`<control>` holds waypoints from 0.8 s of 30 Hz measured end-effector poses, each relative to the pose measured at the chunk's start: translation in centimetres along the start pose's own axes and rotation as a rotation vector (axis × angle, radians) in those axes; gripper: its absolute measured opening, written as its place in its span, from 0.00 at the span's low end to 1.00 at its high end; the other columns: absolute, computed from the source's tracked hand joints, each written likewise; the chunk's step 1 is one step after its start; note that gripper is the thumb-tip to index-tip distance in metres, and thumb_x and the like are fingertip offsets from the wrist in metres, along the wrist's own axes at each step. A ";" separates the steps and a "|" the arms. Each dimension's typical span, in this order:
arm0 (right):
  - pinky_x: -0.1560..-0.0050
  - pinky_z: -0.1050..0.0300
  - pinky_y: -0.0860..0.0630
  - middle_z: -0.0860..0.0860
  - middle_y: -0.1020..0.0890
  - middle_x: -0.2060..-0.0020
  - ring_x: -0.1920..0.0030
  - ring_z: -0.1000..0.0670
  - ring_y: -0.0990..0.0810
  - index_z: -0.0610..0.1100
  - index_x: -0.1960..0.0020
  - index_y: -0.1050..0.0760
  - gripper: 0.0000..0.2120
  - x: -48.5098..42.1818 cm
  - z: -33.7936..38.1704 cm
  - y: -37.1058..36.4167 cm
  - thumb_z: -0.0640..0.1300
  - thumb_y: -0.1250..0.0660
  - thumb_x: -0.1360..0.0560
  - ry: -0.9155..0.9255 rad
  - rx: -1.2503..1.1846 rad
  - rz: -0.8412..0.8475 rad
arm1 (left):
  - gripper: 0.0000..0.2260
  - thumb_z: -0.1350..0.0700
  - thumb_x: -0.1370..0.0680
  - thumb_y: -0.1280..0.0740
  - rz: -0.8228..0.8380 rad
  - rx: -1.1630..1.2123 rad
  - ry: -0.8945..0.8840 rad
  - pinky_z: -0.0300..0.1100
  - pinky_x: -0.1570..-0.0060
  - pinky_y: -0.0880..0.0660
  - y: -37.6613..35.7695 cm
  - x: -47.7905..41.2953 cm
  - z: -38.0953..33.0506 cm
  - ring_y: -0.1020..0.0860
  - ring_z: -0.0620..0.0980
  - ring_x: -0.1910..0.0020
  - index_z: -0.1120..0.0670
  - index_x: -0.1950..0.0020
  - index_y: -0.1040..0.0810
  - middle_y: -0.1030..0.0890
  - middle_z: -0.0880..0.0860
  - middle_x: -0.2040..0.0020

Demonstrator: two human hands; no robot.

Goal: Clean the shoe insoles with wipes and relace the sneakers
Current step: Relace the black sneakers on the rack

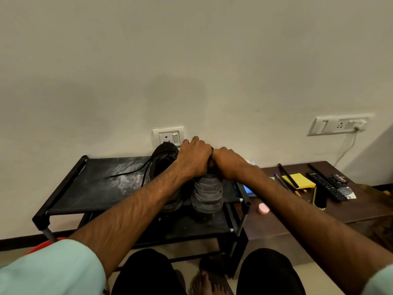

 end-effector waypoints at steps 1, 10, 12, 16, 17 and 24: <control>0.54 0.53 0.35 0.51 0.29 0.64 0.59 0.46 0.29 0.46 0.63 0.33 0.13 0.1 0.2 0.0 0.35 0.34 0.23 0.016 -0.029 0.031 | 0.09 0.52 0.22 0.34 -0.007 -0.002 0.004 0.53 0.42 0.30 0.0 0.1 0.0 0.27 0.56 0.42 0.57 0.48 0.22 0.20 0.56 0.47; 0.51 0.47 0.21 0.42 0.16 0.58 0.56 0.43 0.20 0.37 0.57 0.19 0.10 -0.5 -0.9 -1.9 0.41 0.34 0.20 0.037 -0.116 0.201 | 0.08 0.55 0.23 0.31 0.000 0.105 0.094 0.52 0.47 0.27 -0.1 0.6 0.6 0.26 0.56 0.43 0.56 0.57 0.26 0.22 0.56 0.54; 0.50 0.45 0.19 0.45 0.15 0.55 0.55 0.44 0.18 0.42 0.52 0.14 0.08 -0.8 -1.5 -1.6 0.46 0.30 0.22 -0.020 -0.122 0.098 | 0.07 0.56 0.24 0.30 0.059 0.166 0.103 0.52 0.47 0.26 -0.5 0.5 0.8 0.27 0.57 0.41 0.57 0.57 0.25 0.23 0.56 0.55; 0.57 0.53 0.24 0.47 0.15 0.56 0.56 0.44 0.19 0.46 0.52 0.14 0.05 -1.1 -1.7 -1.4 0.46 0.27 0.26 -0.078 -0.108 -0.037 | 0.07 0.55 0.25 0.28 0.254 0.281 0.088 0.56 0.42 0.24 -1.6 0.8 1.3 0.29 0.56 0.40 0.55 0.49 0.15 0.19 0.55 0.48; 0.57 0.53 0.23 0.47 0.14 0.56 0.57 0.44 0.18 0.46 0.54 0.13 0.04 -1.2 -1.8 -1.4 0.44 0.26 0.27 -0.083 -0.118 -0.058 | 0.06 0.55 0.26 0.27 0.232 0.303 0.099 0.55 0.43 0.23 -1.4 1.0 1.5 0.27 0.55 0.42 0.53 0.50 0.15 0.18 0.53 0.50; 0.55 0.51 0.19 0.51 0.15 0.64 0.60 0.48 0.19 0.50 0.63 0.12 0.05 -0.8 -2.9 -1.4 0.40 0.22 0.34 -0.075 -0.250 -0.248 | 0.14 0.52 0.35 0.17 -0.123 0.673 0.422 0.45 0.53 0.22 -1.8 3.8 4.4 0.20 0.48 0.55 0.50 0.60 0.20 0.17 0.48 0.56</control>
Point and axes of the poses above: each hand's wrist, its own x-axis away from the middle knuckle, its own y-axis out of the back of the hand, z = x × y, the point moved 9 cm from there along -x, towards the middle knuckle
